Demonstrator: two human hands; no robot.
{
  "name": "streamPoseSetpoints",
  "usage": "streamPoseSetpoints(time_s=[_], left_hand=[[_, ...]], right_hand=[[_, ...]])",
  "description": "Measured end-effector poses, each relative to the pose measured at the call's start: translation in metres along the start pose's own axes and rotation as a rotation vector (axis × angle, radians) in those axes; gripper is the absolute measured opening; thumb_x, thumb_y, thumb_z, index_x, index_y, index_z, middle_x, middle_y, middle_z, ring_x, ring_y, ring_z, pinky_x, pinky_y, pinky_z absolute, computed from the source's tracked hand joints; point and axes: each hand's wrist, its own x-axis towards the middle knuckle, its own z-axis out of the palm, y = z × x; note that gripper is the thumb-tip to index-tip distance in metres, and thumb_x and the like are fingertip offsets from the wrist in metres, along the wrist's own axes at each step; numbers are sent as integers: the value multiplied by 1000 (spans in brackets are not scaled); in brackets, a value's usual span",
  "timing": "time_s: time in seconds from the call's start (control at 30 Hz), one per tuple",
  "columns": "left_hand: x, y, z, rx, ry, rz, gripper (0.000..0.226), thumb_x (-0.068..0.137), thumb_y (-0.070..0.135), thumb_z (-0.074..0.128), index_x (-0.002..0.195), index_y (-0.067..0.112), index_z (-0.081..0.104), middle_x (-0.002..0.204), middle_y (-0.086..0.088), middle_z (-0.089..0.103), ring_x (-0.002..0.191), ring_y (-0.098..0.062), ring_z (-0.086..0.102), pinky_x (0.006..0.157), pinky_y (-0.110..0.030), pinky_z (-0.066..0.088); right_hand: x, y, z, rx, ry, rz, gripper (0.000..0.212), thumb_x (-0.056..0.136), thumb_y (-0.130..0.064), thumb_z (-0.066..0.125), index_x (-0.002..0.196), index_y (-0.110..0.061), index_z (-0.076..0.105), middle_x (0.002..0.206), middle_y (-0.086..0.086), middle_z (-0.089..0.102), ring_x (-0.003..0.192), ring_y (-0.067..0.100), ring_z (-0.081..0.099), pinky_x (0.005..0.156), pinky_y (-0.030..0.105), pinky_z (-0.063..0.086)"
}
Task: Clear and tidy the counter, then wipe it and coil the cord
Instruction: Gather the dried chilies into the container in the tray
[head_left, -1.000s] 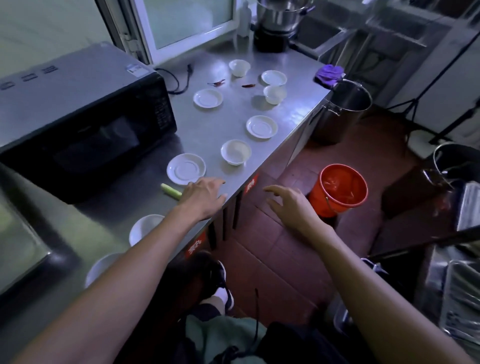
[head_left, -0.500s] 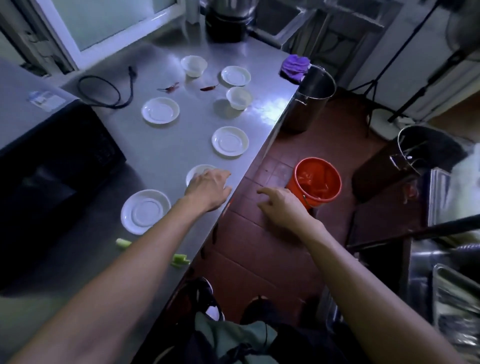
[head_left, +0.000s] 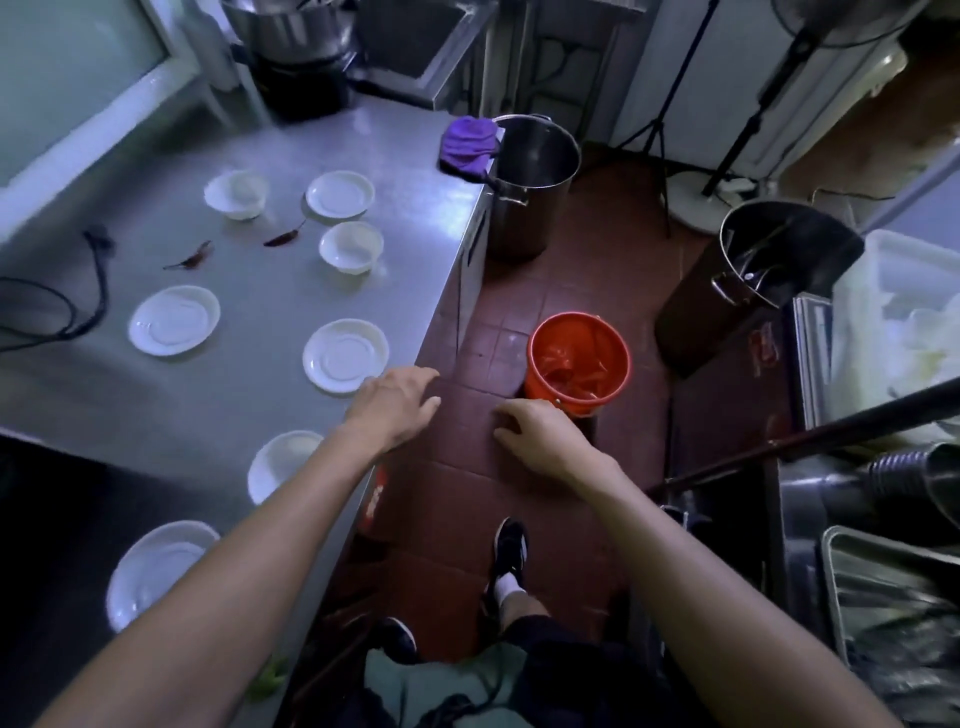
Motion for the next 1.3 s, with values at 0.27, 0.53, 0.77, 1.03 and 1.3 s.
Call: streamPoseSetpoints(time_s=[0.27,0.53,0.77,1.03,1.3], left_hand=[[82,38,-41,63,7,-93,48,100,44,47,144,27,45,143,-6,54,129,-30,51,103,-42,42],[110,34,-47,20,35,-202,48,100,45,47,144,25,47,143,-5,55,128,-29,52,104,-41,42],[127,-7,-41,-89,48,-293,46,100,40,47,143,24,49,144,-3,54,130,-27,51,103,-41,43],[166,-81,-46,-209,110,-402,43,98,42,46,139,28,51,140,2,56,125,-27,54,95,-39,43],[180,-170,-63,-332,225,-534,38,97,38,50,132,24,57,134,-1,60,122,-27,55,97,-39,46]], right_hand=[[72,56,-84,46,69,-90,34,96,-26,57,129,-20,63,133,7,63,123,32,56,99,47,48],[126,71,-114,51,86,-195,29,85,-13,67,114,-10,70,118,10,70,113,30,63,94,40,51],[181,62,-106,67,81,-248,38,85,-16,71,123,-12,67,124,7,69,117,25,61,98,36,49],[270,2,-103,11,-10,-297,37,86,-15,68,123,-15,69,122,4,69,111,22,63,95,32,47],[363,-85,-111,-35,-30,-426,32,92,-25,68,124,-21,67,117,0,67,81,14,55,76,24,40]])
